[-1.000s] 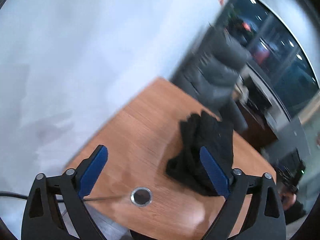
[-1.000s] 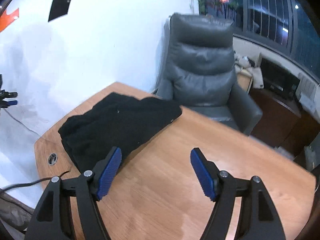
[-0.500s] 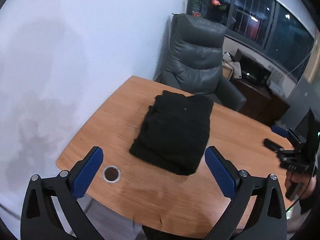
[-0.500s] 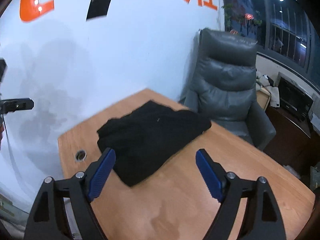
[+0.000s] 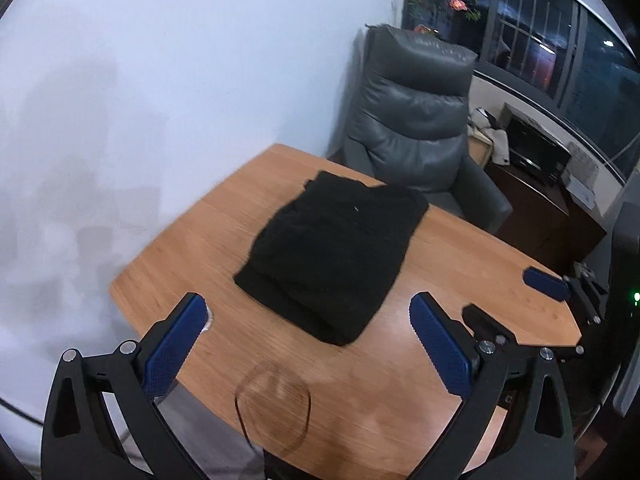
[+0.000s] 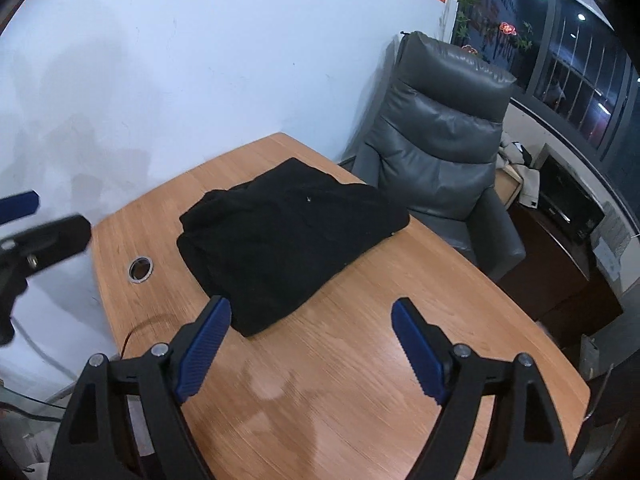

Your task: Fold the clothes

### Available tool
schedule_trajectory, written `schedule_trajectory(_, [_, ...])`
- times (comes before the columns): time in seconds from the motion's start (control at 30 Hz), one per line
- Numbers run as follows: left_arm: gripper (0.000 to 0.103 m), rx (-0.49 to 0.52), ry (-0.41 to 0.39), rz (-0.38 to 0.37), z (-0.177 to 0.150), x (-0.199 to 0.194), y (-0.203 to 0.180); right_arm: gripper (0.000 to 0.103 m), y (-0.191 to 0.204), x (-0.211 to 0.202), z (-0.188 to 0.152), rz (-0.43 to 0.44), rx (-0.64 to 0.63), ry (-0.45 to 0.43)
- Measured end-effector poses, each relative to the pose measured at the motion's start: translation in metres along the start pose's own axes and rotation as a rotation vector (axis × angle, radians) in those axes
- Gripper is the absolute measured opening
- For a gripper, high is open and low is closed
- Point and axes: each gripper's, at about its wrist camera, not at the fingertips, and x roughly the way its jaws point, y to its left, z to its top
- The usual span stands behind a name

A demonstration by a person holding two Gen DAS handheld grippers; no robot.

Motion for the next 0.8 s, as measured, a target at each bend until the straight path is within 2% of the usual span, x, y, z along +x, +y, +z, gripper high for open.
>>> schedule_trajectory(0.1, [0.103,-0.037,-0.008,-0.005,0.004,-0.012,0.002,0.087,0.003,-0.012,-0.002,-0.002,-0.012,0.017])
schedule_trajectory(0.27, [0.103,-0.031,-0.02,0.049,-0.001,-0.032,-0.006,0.088,0.007,-0.025,-0.001,-0.002,-0.02,0.028])
schedule_trajectory(0.5, [0.103,-0.056,-0.022,0.063,-0.013,-0.053,-0.009,0.089,0.008,-0.042,-0.004,0.011,-0.035,0.047])
schedule_trajectory(0.8, [0.103,-0.041,-0.039,0.08,-0.002,-0.059,0.003,0.091,0.021,-0.056,0.0,0.001,-0.044,0.034])
